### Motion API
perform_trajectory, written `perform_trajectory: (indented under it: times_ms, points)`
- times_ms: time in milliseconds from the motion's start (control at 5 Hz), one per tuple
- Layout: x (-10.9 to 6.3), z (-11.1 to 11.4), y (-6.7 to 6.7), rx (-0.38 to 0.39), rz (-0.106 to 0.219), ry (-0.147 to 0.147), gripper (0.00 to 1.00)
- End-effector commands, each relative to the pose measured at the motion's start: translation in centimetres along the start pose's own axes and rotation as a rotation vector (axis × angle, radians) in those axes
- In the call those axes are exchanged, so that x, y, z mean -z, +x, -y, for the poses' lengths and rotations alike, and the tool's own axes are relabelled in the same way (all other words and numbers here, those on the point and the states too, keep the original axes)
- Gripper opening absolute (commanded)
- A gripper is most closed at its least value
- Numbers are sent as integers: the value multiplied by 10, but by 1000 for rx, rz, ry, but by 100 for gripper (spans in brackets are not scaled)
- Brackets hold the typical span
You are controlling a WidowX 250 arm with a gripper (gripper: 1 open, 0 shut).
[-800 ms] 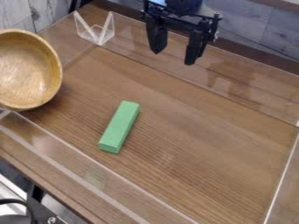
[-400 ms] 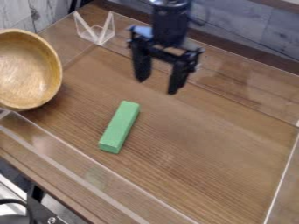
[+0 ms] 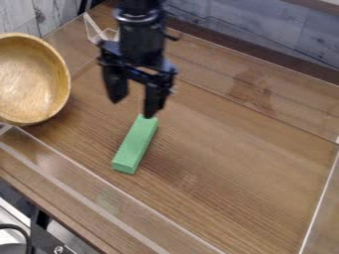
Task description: Put green stick into wooden bowl
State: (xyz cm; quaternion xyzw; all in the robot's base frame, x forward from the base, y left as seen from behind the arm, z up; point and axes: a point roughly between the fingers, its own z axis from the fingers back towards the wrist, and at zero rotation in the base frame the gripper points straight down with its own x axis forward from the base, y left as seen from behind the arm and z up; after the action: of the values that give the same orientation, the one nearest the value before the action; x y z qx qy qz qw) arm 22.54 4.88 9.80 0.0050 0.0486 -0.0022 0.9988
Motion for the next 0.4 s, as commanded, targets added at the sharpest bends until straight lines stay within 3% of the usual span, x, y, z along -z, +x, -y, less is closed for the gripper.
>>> perform_trajectory:
  times_ms: [0, 200]
  points:
    - [-1, -9, -6, 13, 47, 18, 100]
    - [10, -9, -12, 2, 48, 21, 100]
